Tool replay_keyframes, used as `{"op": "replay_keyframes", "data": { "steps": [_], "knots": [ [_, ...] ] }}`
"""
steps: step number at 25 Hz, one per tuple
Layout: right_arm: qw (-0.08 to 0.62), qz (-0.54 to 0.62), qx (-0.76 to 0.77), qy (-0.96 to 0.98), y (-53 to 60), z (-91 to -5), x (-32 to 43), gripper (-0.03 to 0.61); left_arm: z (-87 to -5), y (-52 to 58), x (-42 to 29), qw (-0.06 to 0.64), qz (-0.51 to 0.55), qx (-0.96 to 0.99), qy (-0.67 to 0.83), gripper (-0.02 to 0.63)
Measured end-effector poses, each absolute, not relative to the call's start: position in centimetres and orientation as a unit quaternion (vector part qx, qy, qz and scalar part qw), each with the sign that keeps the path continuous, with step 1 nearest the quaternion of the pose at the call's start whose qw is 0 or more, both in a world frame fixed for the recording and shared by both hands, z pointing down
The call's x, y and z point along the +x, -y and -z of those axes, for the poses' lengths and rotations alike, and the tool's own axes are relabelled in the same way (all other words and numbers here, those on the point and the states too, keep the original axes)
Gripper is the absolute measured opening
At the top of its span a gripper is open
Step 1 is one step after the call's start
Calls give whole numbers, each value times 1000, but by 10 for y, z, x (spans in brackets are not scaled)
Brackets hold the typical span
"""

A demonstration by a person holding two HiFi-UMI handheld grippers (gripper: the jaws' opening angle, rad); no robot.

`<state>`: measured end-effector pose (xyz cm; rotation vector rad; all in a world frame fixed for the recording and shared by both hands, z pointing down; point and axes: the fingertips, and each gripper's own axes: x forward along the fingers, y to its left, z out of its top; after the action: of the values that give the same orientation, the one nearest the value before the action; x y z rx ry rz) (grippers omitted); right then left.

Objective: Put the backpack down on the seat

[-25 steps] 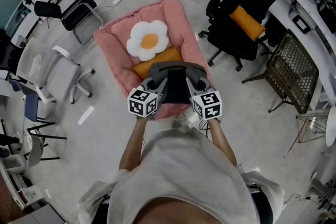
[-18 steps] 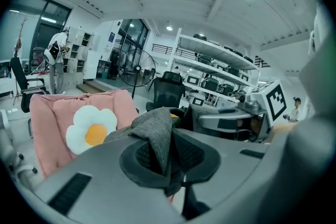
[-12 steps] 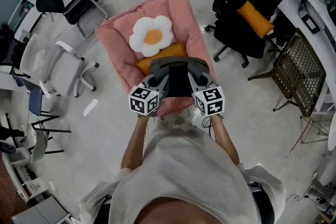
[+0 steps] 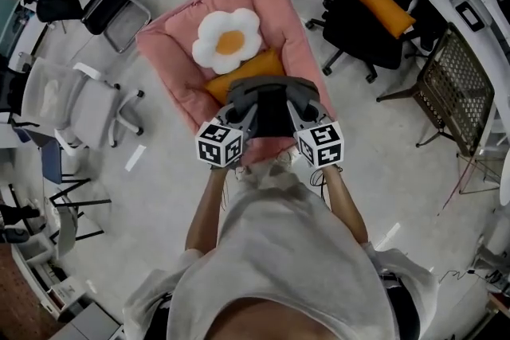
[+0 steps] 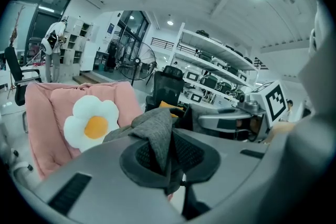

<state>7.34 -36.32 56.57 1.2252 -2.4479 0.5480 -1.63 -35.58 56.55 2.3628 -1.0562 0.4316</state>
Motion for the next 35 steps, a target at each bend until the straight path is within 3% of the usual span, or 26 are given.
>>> {"op": "replay_keyframes", "data": {
  "steps": [35],
  "knots": [
    [235, -264, 459, 815, 392, -678, 35, 28, -676, 393, -59, 336, -198, 861, 327, 35]
  ]
}}
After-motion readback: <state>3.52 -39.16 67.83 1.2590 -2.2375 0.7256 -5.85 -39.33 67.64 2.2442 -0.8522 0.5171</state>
